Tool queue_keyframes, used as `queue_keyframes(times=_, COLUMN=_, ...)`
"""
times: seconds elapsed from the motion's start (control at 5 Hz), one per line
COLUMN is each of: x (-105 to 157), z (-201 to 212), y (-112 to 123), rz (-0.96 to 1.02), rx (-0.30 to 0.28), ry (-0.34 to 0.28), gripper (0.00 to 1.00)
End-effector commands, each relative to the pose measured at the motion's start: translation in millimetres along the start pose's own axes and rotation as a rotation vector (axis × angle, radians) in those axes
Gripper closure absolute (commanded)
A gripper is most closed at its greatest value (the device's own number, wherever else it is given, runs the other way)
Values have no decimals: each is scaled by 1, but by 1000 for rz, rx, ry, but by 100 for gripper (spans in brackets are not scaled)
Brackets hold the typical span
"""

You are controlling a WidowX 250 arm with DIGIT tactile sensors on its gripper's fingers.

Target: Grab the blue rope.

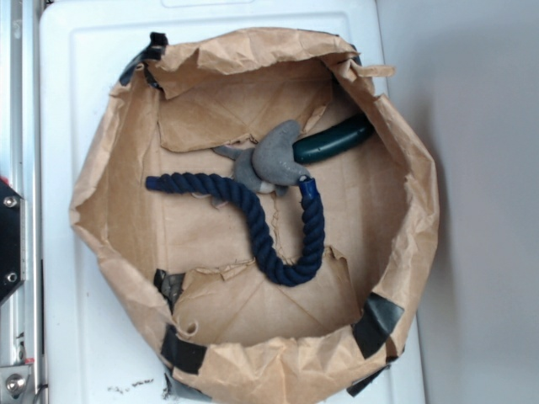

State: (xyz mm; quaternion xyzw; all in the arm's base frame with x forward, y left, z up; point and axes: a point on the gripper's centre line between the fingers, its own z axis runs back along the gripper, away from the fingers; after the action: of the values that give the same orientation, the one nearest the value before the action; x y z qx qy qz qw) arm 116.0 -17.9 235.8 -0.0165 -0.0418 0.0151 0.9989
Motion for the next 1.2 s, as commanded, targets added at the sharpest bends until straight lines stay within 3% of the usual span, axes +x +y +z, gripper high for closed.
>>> queue_keyframes(times=0.0, x=0, z=0, y=0, rz=0, rx=0, ry=0, gripper=0)
queue_keyframes(times=0.4, x=99, z=-30, y=50, rz=59, rx=-22, ry=-8, gripper=0)
queue_keyframes(times=0.6, x=150, z=-43, y=61, rz=-18, rx=-45, ry=-14, gripper=0)
queue_keyframes(times=1.0, x=150, z=-43, y=61, rz=-18, rx=-45, ry=-14, gripper=0)
